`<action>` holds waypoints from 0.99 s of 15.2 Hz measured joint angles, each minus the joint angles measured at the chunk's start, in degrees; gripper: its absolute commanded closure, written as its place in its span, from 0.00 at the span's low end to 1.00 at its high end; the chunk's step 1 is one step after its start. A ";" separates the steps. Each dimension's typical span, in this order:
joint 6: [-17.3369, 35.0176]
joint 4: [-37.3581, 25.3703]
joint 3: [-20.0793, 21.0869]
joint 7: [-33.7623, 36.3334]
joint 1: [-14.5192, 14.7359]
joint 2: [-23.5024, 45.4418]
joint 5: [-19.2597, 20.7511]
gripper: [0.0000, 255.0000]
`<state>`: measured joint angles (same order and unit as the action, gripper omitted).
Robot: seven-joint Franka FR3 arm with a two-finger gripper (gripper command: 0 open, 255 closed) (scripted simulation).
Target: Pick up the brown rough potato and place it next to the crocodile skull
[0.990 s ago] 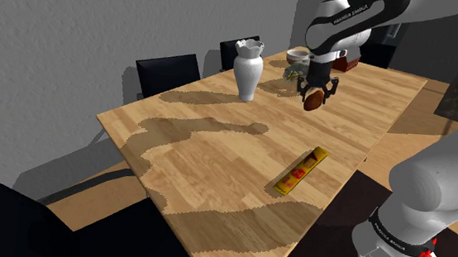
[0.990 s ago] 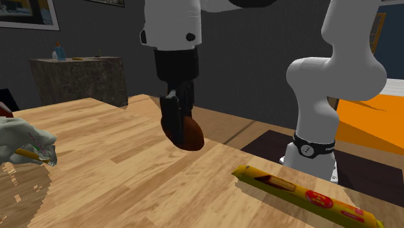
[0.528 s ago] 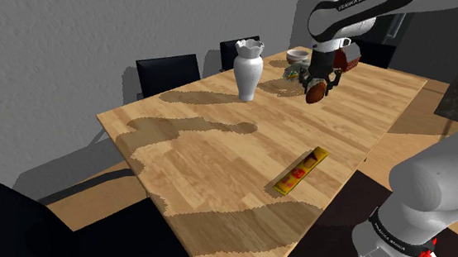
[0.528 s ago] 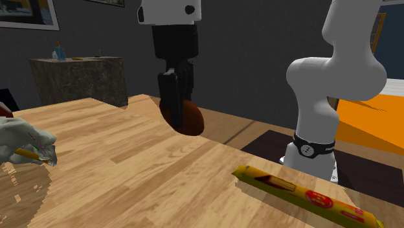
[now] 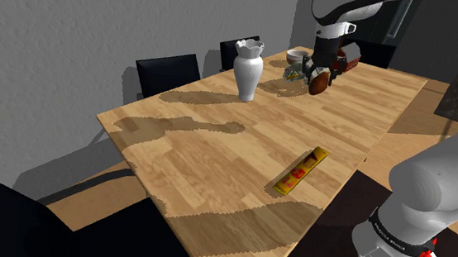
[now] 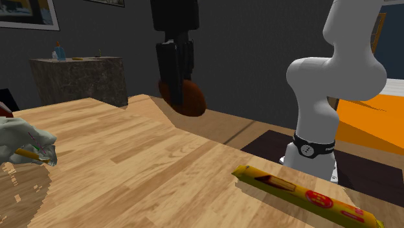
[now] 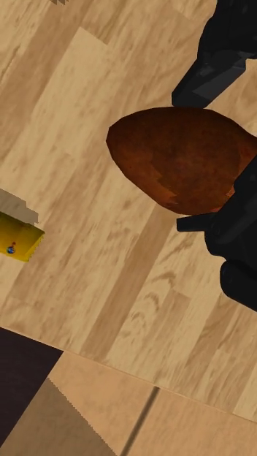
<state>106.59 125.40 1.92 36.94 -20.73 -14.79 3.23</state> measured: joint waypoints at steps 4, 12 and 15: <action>-3.19 -2.86 -0.04 -0.25 -0.02 -0.33 -0.05 1.00; -4.20 -13.11 -3.70 -6.27 -2.72 8.56 1.03 1.00; -4.57 -18.10 -5.25 -9.15 -4.03 12.95 1.11 1.00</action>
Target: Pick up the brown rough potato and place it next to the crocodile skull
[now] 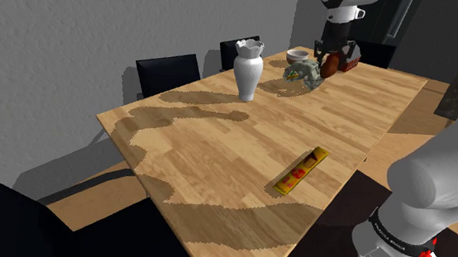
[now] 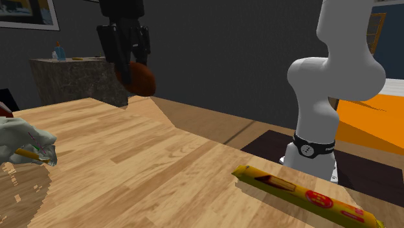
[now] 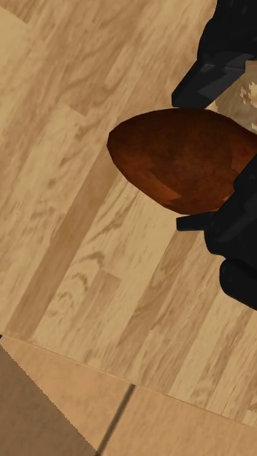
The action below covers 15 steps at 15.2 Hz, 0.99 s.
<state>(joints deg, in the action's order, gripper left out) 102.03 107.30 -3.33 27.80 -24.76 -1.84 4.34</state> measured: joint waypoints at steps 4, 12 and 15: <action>-1.43 -8.96 -2.09 -4.44 -2.15 7.22 -0.40 1.00; -7.60 -32.97 -4.50 -11.78 -6.96 24.69 -2.62 1.00; -9.81 -41.73 -4.91 -13.96 -9.05 31.16 -3.52 1.00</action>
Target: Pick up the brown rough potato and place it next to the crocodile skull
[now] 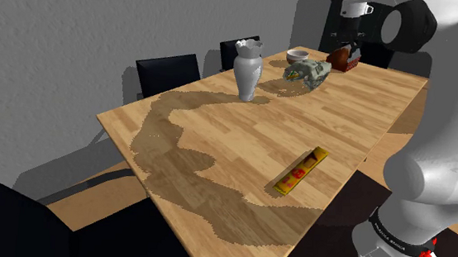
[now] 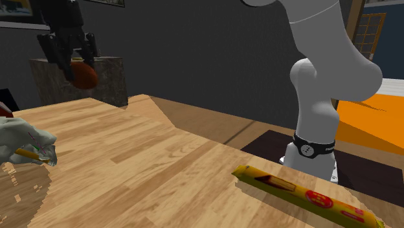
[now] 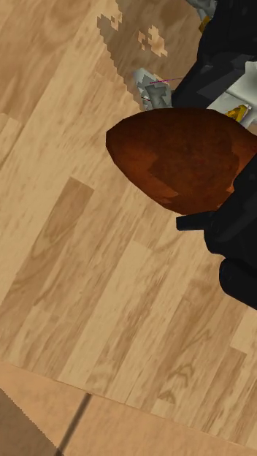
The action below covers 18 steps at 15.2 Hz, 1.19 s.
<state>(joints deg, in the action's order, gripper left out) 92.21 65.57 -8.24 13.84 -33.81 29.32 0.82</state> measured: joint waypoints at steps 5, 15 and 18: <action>3.22 2.58 0.01 -0.13 -0.15 0.62 -0.07 1.00; 10.90 10.40 0.08 0.29 0.10 0.48 -0.01 1.00; 13.32 12.59 0.16 0.55 0.25 0.75 -0.01 1.00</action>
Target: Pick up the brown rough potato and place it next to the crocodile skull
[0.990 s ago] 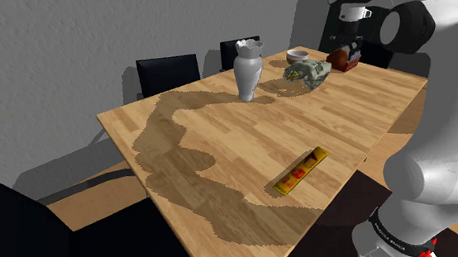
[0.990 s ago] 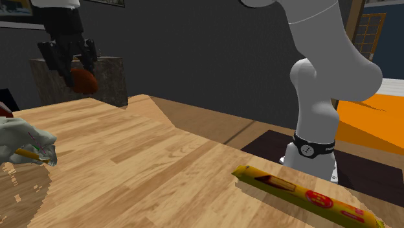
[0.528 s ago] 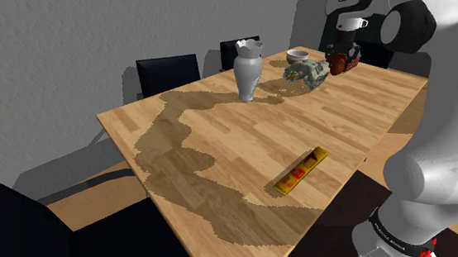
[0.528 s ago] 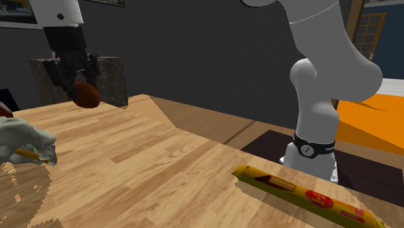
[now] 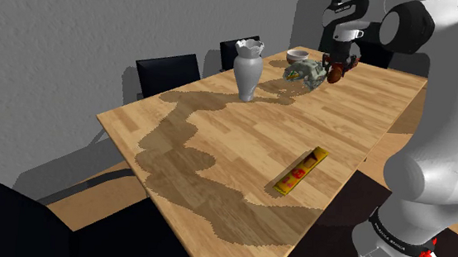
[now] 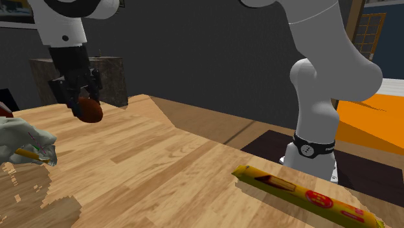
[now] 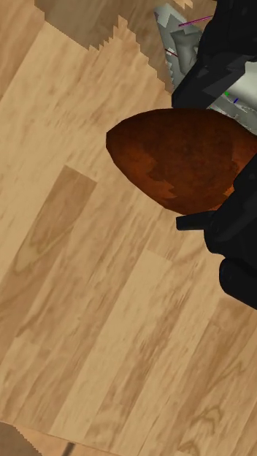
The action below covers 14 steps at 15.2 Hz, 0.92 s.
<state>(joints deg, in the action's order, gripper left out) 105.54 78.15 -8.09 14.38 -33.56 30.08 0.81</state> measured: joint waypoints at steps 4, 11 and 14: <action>2.69 2.10 0.01 0.00 -0.08 0.58 -0.05 1.00; 7.26 5.05 0.12 0.15 -0.13 2.21 -0.18 1.00; 9.09 6.08 0.19 0.27 -0.11 3.03 -0.25 1.00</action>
<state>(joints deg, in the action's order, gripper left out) 114.63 84.23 -7.90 14.65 -33.67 33.10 0.56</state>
